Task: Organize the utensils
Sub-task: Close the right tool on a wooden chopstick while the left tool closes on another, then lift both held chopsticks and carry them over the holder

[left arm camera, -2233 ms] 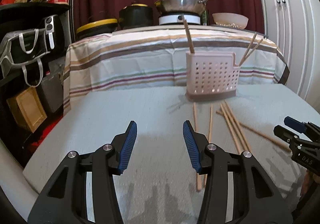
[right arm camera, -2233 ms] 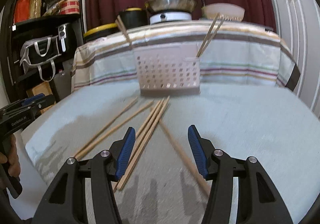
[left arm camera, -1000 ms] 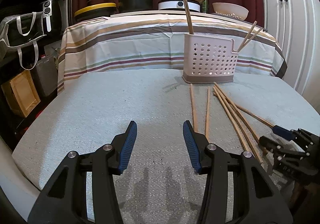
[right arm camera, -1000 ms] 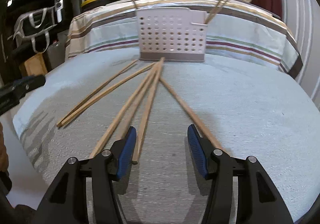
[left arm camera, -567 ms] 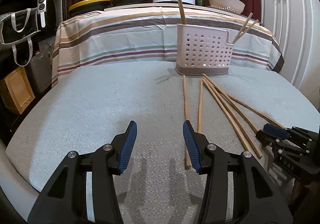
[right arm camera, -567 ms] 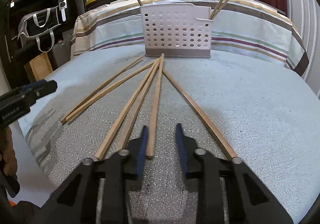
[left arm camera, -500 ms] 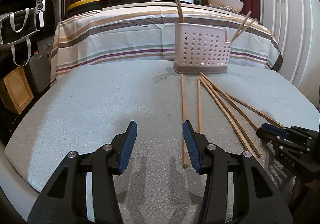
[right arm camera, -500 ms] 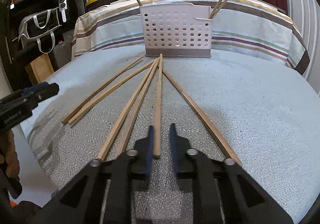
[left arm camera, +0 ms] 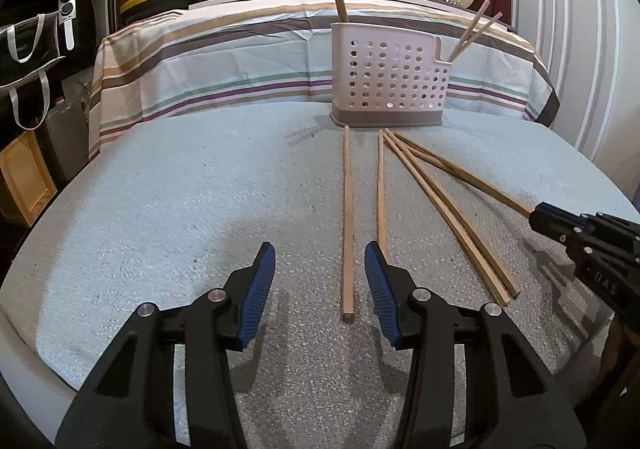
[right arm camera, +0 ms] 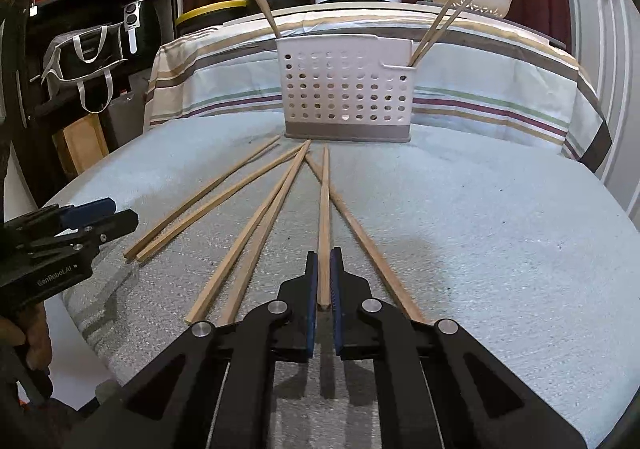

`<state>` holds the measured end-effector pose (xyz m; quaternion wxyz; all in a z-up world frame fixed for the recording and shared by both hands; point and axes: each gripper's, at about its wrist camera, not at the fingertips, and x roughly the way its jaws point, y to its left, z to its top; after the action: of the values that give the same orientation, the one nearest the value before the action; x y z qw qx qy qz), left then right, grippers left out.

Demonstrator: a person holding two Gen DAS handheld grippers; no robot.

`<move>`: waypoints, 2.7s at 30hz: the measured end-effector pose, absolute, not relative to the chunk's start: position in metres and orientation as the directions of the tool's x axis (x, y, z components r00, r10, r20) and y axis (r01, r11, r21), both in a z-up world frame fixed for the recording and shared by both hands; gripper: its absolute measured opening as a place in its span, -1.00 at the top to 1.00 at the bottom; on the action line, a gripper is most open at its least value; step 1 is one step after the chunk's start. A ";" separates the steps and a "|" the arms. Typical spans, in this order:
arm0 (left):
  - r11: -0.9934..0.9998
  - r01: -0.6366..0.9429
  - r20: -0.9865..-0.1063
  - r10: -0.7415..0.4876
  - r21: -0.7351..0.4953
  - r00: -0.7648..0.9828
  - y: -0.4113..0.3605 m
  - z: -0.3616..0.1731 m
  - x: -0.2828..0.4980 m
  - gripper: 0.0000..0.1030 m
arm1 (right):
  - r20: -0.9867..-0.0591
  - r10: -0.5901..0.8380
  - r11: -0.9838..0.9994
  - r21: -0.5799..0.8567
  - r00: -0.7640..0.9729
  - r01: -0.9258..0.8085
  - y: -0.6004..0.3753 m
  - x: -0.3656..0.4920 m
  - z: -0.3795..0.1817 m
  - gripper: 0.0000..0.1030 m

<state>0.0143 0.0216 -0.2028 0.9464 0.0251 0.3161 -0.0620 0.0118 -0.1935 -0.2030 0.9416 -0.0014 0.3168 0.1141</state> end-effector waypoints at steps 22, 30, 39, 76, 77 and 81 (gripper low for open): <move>0.986 0.160 -0.605 -0.104 0.038 0.789 0.011 -0.210 0.013 0.88 | -0.556 0.240 0.970 0.104 0.796 -0.220 -0.205 0.006 -0.191 0.87; 0.988 0.151 -0.546 -0.110 0.031 0.831 0.017 -0.179 0.005 0.88 | -0.494 0.239 0.970 0.091 0.836 -0.223 -0.208 0.001 -0.162 0.87; 0.990 0.143 -0.467 -0.119 0.016 0.876 0.023 -0.139 -0.002 0.88 | -0.431 0.244 0.969 0.080 0.869 -0.232 -0.211 -0.003 -0.136 0.87; 0.988 0.153 -0.345 -0.148 -0.012 0.927 0.032 -0.032 0.086 0.88 | -0.302 0.285 0.959 0.093 0.910 -0.269 -0.233 0.075 -0.055 0.86; 0.987 0.160 -0.339 -0.153 -0.009 0.928 0.030 -0.028 0.087 0.88 | -0.298 0.287 0.958 0.095 0.910 -0.270 -0.234 0.077 -0.052 0.86; 0.980 0.197 -0.313 -0.191 -0.010 0.931 0.022 -0.006 0.091 0.88 | -0.263 0.298 0.954 0.110 0.917 -0.279 -0.243 0.083 -0.033 0.86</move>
<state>0.0907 0.0222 -0.0055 0.9824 0.0107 0.1580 -0.0987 0.0832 -0.2426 -0.0332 0.9785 0.0353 0.1398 0.1475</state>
